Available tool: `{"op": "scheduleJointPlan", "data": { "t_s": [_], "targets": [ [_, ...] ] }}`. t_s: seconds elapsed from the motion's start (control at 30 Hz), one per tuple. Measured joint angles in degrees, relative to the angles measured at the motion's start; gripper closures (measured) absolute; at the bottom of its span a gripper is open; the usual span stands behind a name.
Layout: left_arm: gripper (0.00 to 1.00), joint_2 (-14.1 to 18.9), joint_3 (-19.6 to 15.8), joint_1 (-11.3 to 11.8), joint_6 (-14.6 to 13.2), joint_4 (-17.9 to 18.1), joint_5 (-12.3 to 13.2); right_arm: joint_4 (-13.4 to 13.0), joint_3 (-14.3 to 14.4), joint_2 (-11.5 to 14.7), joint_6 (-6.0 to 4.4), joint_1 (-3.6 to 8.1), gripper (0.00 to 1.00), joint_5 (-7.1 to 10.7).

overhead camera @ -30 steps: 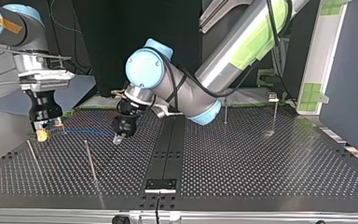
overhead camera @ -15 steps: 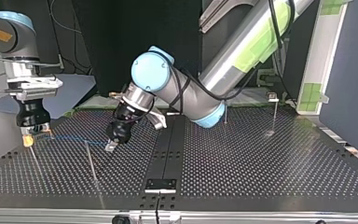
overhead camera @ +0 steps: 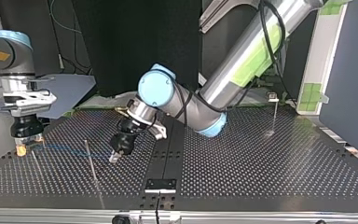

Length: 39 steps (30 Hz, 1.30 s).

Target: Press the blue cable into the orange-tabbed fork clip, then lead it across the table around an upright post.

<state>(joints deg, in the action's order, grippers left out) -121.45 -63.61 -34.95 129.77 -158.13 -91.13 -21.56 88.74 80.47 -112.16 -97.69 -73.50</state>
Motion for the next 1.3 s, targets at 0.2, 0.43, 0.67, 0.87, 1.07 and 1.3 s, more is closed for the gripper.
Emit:
{"op": "scheduleJointPlan", "data": {
  "t_s": [0.2, 0.43, 0.67, 0.87, 1.07, 1.3],
  "targets": [
    [1.0, -2.8, 3.6, 0.8, 2.2, 1.7, 0.0, -0.3, -2.5, -3.0, 0.15, 0.78, 1.0, -0.18],
    [1.0, -3.2, 5.0, 1.9, 3.1, 4.1, 0.8, -1.5, -4.0, -7.0, 0.28, 1.37, 1.0, -0.32],
    [1.0, -6.0, 5.0, 1.4, 3.3, 4.5, 2.1, -2.6, -4.1, -8.7, 0.09, 2.26, 1.0, -0.31],
    [1.0, -8.7, 5.0, 1.1, 3.4, 5.2, 2.0, -2.9, -4.1, -10.2, 0.22, 2.74, 1.0, -0.17],
    [1.0, -9.4, 5.0, 1.4, 3.4, 6.1, 1.9, -2.8, -4.0, -11.9, 0.29, 2.69, 1.0, 0.07],
    [1.0, -9.9, 5.0, 1.4, 3.4, 6.6, 2.0, -4.5, -1.8, -13.2, 0.16, 2.4, 1.0, 0.09]
  ]
}}
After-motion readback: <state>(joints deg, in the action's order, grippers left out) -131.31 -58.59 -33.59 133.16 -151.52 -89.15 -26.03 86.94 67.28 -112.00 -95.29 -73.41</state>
